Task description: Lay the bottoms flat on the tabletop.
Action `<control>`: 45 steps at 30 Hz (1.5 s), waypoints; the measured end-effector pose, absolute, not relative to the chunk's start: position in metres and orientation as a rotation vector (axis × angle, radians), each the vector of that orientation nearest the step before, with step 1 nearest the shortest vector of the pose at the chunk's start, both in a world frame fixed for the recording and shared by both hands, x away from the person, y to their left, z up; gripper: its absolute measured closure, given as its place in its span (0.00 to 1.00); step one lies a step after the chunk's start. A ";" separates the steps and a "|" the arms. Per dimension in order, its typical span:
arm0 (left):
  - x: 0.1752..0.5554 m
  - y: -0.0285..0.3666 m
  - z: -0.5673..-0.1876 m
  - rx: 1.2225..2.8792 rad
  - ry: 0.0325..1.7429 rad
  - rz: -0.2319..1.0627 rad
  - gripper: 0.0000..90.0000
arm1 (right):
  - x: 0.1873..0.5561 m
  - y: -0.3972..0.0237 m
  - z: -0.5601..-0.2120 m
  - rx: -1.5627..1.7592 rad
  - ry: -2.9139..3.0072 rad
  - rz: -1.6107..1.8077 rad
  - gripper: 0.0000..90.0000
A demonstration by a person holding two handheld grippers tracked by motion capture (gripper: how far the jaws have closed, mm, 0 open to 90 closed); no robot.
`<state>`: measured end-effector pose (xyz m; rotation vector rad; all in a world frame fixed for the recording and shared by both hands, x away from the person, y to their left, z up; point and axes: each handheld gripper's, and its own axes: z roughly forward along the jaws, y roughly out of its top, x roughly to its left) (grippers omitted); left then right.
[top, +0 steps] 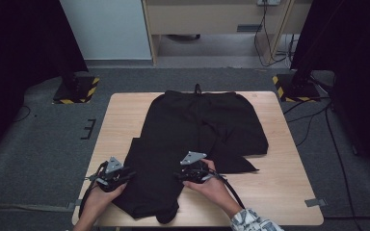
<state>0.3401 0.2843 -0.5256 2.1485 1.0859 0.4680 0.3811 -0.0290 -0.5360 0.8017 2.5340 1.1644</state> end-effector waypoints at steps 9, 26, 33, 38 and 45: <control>0.337 0.286 -0.524 2.166 1.066 0.421 0.95 | 0.375 -0.025 -0.534 0.756 2.571 1.195 0.88; 0.308 0.295 -0.518 2.234 1.038 0.372 0.98 | 0.348 -0.019 -0.531 0.636 2.671 1.220 1.00; 0.304 0.308 -0.502 2.160 1.076 0.491 0.74 | 0.343 -0.022 -0.518 0.600 2.625 1.309 0.83; 0.339 0.302 -0.505 2.084 1.128 0.524 0.50 | 0.362 -0.015 -0.520 0.709 2.599 1.233 0.51; 0.354 0.287 -0.525 2.147 1.125 0.479 0.65 | 0.367 -0.007 -0.534 0.724 2.628 1.207 0.47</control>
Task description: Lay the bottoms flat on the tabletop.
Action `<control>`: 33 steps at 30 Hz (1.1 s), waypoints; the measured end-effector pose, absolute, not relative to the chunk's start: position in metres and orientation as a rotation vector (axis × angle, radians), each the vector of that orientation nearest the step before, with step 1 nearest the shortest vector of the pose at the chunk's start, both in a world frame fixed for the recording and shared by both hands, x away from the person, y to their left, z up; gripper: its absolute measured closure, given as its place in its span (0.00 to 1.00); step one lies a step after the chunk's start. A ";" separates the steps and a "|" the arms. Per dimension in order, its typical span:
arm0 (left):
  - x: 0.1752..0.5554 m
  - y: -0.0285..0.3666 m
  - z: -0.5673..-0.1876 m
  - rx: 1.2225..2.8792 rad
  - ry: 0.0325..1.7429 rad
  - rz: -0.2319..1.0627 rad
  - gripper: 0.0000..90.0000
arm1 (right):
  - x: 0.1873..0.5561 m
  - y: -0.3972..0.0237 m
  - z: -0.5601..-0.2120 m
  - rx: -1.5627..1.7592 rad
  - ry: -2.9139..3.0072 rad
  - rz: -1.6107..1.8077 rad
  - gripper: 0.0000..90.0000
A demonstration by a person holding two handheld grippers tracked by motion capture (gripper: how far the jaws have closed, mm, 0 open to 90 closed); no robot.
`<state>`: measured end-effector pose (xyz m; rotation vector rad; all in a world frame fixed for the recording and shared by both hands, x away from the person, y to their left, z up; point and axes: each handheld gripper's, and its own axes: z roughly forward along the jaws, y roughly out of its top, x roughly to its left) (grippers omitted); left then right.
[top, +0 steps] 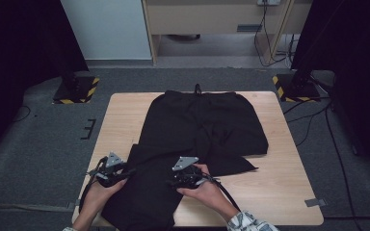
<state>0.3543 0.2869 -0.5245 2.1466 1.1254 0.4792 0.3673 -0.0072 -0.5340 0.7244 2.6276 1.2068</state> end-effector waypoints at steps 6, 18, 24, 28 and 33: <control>0.339 0.284 -0.519 2.204 1.091 0.405 0.92 | 0.364 -0.009 -0.533 0.659 2.637 1.201 0.84; 0.302 0.279 -0.506 2.280 0.997 0.347 0.98 | 0.345 -0.017 -0.525 0.563 2.732 1.205 1.00; 0.289 0.282 -0.499 2.273 0.965 0.331 0.99 | 0.337 -0.030 -0.518 0.533 2.758 1.247 1.00; 0.282 0.287 -0.501 2.266 0.959 0.319 0.99 | 0.330 -0.033 -0.518 0.495 2.786 1.255 1.00; 0.296 0.285 -0.504 2.217 1.011 0.438 0.73 | 0.335 -0.029 -0.522 0.539 2.757 1.227 0.83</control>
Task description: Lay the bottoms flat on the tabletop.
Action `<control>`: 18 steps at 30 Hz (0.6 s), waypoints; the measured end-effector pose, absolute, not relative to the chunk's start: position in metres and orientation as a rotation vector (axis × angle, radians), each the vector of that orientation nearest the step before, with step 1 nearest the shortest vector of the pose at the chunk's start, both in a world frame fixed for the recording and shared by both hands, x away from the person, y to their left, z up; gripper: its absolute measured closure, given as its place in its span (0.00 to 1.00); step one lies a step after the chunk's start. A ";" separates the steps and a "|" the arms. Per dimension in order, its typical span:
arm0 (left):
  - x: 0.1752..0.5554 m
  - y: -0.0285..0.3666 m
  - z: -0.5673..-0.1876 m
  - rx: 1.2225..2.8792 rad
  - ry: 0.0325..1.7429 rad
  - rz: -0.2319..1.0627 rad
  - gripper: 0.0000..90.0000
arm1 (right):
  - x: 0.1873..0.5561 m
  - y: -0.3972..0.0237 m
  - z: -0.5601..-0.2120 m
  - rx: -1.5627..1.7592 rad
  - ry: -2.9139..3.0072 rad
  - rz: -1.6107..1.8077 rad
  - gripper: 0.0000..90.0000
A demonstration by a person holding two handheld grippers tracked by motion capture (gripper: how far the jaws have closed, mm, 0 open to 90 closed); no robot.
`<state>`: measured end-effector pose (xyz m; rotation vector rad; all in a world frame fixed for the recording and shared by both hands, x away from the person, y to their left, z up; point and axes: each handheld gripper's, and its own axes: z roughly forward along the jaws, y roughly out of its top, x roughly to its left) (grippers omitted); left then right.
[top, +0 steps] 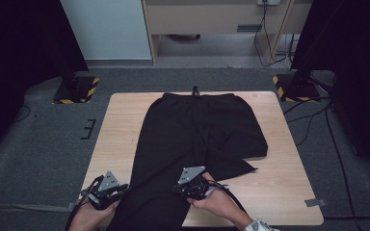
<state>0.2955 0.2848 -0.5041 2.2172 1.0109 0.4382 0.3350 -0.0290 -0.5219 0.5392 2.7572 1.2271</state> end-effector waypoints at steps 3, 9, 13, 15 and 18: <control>0.312 0.286 -0.510 2.177 1.063 0.447 0.58 | 0.342 -0.025 -0.525 0.596 2.722 1.219 0.66; 0.329 0.281 -0.519 2.214 1.075 0.421 0.59 | 0.350 -0.020 -0.530 0.641 2.708 1.217 0.60; 0.331 0.273 -0.517 2.257 1.027 0.359 0.89 | 0.350 -0.020 -0.531 0.581 2.693 1.199 0.80; 0.330 0.269 -0.515 2.288 1.001 0.362 0.96 | 0.351 -0.022 -0.530 0.580 2.709 1.193 0.93; 0.327 0.266 -0.513 2.295 0.992 0.368 0.97 | 0.350 -0.024 -0.528 0.569 2.730 1.175 1.00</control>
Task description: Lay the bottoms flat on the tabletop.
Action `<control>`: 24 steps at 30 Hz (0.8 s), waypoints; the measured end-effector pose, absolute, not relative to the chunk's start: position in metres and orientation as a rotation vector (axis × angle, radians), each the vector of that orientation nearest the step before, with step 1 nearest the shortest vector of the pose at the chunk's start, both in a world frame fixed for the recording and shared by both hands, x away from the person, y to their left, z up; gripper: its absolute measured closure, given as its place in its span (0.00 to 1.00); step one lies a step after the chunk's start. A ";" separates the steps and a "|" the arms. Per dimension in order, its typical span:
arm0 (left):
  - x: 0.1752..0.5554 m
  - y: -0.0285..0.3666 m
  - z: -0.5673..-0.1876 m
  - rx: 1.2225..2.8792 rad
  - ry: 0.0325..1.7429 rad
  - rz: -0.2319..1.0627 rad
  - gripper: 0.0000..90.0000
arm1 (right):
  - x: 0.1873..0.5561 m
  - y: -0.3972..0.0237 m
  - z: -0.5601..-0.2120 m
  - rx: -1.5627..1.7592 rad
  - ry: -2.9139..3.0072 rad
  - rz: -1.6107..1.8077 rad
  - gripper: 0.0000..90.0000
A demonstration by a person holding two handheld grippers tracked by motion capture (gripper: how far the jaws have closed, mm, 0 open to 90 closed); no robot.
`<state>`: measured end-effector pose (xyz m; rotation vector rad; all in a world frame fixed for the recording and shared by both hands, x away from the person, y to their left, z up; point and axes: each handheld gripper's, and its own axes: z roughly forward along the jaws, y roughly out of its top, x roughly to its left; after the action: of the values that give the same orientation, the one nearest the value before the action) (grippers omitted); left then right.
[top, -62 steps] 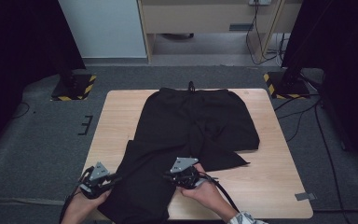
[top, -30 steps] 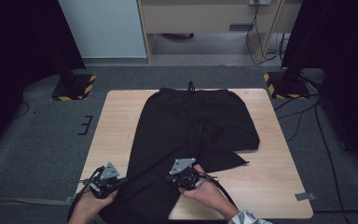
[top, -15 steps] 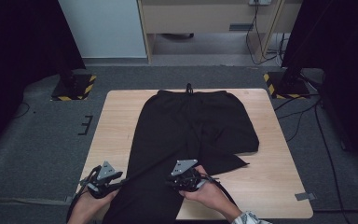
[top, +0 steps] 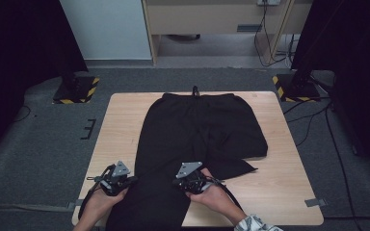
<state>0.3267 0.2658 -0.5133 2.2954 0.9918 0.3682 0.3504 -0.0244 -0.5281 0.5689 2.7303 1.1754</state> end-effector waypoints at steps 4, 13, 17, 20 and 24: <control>0.324 0.264 -0.508 2.302 0.974 0.401 0.97 | 0.348 -0.033 -0.527 0.559 2.743 1.179 1.00; 0.348 0.270 -0.507 2.197 1.064 0.494 0.58 | 0.351 -0.043 -0.522 0.658 2.681 1.240 0.60; 0.370 0.264 -0.522 2.205 1.101 0.458 0.52 | 0.356 -0.053 -0.516 0.728 2.628 1.232 0.41; 0.376 0.260 -0.521 2.205 1.097 0.413 0.66 | 0.360 -0.071 -0.511 0.787 2.575 1.222 0.36; 0.380 0.256 -0.518 2.248 1.082 0.416 0.93 | 0.365 -0.100 -0.506 0.863 2.499 1.224 0.35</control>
<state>0.3796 0.2562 -0.5180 2.2481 1.0816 0.4156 0.3651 -0.1000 -0.5057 0.8626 2.4994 1.2239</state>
